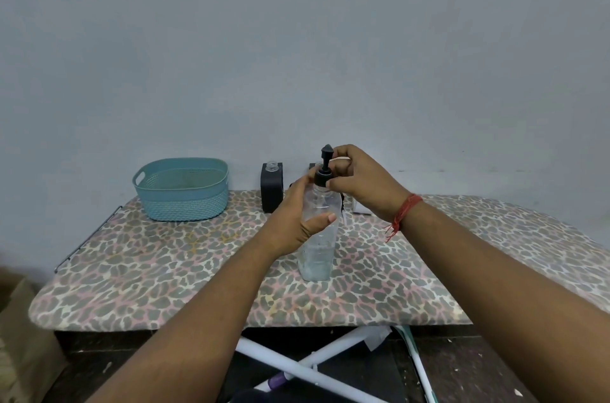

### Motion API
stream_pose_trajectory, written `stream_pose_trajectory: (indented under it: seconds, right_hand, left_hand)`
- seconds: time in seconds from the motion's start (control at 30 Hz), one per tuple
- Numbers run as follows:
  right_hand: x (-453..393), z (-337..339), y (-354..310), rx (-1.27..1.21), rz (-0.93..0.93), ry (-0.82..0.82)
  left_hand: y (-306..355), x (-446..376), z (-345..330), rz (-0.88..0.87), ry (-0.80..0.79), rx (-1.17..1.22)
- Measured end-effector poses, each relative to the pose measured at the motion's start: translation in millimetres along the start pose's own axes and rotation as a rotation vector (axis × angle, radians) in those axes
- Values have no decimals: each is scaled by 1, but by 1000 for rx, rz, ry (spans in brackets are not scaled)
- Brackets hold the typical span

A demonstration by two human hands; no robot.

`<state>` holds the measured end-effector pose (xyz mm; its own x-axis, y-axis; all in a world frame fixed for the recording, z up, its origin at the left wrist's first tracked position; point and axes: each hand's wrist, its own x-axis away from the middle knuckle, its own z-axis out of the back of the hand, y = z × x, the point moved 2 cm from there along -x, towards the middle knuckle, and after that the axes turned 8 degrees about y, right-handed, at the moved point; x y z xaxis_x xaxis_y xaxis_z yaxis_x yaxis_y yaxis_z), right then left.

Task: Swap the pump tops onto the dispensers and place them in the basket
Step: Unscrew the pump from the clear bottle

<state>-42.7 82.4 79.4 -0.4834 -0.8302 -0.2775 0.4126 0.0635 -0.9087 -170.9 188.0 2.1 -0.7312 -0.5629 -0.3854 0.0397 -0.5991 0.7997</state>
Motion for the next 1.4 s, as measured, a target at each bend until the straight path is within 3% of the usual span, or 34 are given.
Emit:
stream_pose_trajectory:
  seconds: [0.23,0.43,0.63,0.83,1.0,1.1,1.4]
  right_hand:
    - [7,-10,2,59,55,166]
    - [6,-4,-1,-28,29,83]
    - [8,-14,0,170,68,149]
    - [8,-12,-4,-9,32,114]
    - [9,-14,-4,264,55,156]
    - [8,-14,-3,251,85,177]
    - [7,11,-43,55,257,437]
  left_hand:
    - [-3,-1,-1,23,10,-18]
    - [-2,-1,-1,11,13,-6]
    - [-4,-2,-1,24,11,-3]
    - [-1,-1,-1,14,7,-1]
    - [0,1,0,27,2,-6]
    - [1,2,0,24,-5,-7]
    - [2,2,0,66,-2,-39]
